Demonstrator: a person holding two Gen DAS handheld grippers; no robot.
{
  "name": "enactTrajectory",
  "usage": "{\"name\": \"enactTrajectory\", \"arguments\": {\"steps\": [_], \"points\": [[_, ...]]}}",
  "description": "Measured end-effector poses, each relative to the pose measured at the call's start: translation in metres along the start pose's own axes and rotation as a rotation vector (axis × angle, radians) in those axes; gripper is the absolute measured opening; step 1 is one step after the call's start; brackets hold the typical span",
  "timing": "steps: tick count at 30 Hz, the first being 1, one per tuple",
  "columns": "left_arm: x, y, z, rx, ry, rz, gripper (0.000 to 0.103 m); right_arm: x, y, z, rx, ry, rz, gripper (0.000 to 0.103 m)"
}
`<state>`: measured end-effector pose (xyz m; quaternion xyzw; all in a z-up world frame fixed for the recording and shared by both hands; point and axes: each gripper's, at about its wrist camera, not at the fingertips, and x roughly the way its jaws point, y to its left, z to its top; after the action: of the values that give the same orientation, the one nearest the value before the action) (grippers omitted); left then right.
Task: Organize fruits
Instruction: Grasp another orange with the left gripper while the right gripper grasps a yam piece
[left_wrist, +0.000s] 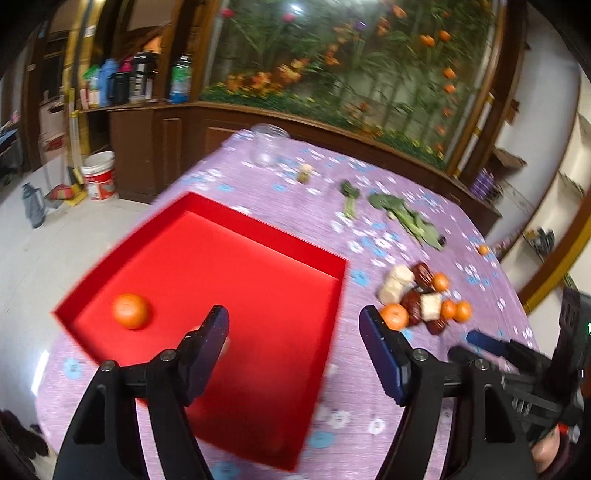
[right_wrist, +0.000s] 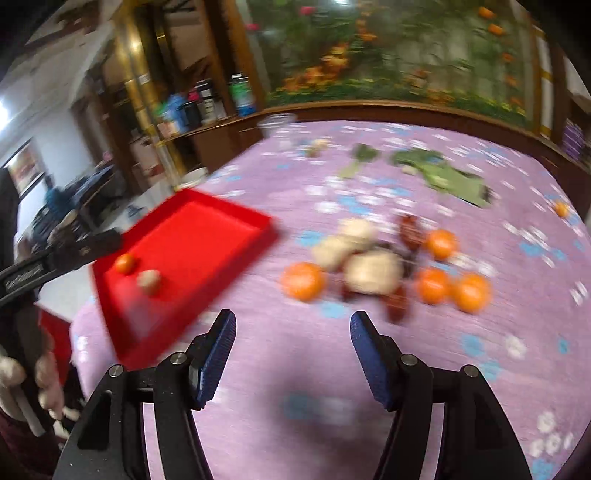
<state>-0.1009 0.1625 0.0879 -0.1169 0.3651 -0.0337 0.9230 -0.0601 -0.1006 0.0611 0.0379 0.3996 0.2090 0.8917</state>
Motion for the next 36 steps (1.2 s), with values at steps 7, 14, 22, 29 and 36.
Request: {"name": "enactTrajectory", "arguments": {"steps": [7, 14, 22, 29, 36], "points": [[0.041, -0.059, -0.009, 0.127, 0.087, -0.112, 0.072, 0.007, -0.049, 0.019, 0.12, -0.008, 0.06, 0.069], [0.07, -0.086, -0.017, 0.215, 0.144, -0.109, 0.061, 0.049, -0.041, 0.038, 0.062, 0.023, 0.115, 0.069], [0.099, -0.09, -0.016, 0.236, 0.2, -0.09, 0.052, 0.081, -0.035, 0.036, 0.008, 0.061, 0.086, 0.049], [0.123, -0.104, -0.011, 0.272, 0.223, -0.079, 0.052, 0.079, -0.045, 0.035, 0.059, 0.02, 0.148, 0.04], [0.14, -0.11, -0.016, 0.286, 0.223, -0.078, 0.041, 0.068, -0.06, 0.036, 0.122, -0.026, 0.174, 0.04]]}}
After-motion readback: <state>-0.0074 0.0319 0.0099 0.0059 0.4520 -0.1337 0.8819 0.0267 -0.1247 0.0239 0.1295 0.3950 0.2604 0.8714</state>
